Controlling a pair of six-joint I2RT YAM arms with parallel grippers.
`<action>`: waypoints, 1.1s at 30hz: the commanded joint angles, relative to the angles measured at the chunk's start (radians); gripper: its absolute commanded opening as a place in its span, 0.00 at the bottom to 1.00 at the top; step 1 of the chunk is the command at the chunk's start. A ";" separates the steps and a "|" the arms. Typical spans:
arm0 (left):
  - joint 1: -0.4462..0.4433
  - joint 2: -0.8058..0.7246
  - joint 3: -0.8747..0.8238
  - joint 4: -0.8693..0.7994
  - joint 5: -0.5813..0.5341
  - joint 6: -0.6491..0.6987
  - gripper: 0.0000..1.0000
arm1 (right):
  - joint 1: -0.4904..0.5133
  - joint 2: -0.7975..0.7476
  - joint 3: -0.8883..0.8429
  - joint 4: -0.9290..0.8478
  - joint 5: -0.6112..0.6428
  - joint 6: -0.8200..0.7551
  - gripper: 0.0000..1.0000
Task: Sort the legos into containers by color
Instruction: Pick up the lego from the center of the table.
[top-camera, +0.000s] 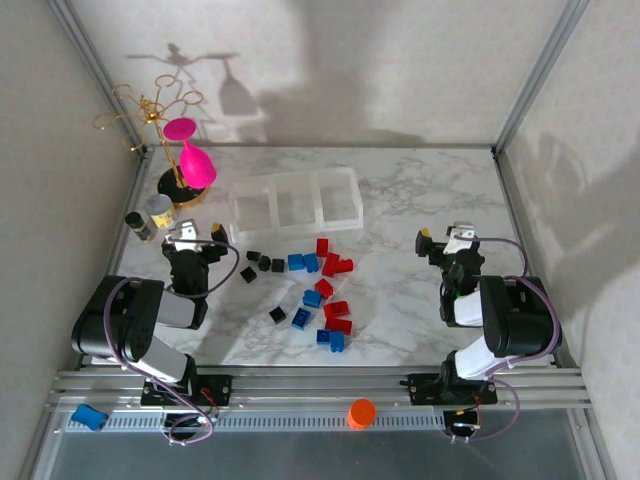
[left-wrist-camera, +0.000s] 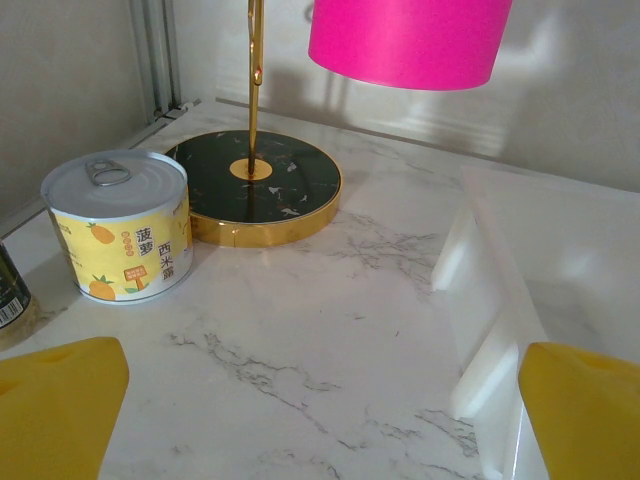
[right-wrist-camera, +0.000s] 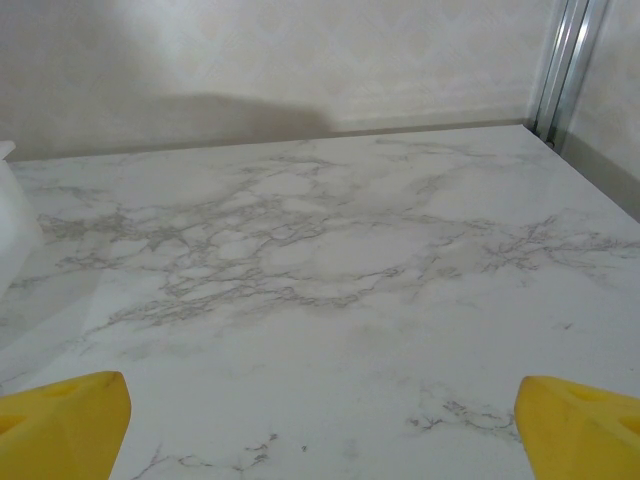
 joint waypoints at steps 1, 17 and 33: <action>0.010 0.001 0.016 0.020 0.018 -0.009 0.99 | 0.002 0.003 0.016 0.030 0.013 -0.014 0.99; 0.010 0.001 0.016 0.021 0.018 -0.009 1.00 | 0.002 0.003 0.016 0.029 0.013 -0.014 0.99; 0.010 -0.004 0.016 0.022 0.018 -0.008 1.00 | 0.004 -0.037 0.034 -0.034 0.025 -0.011 0.99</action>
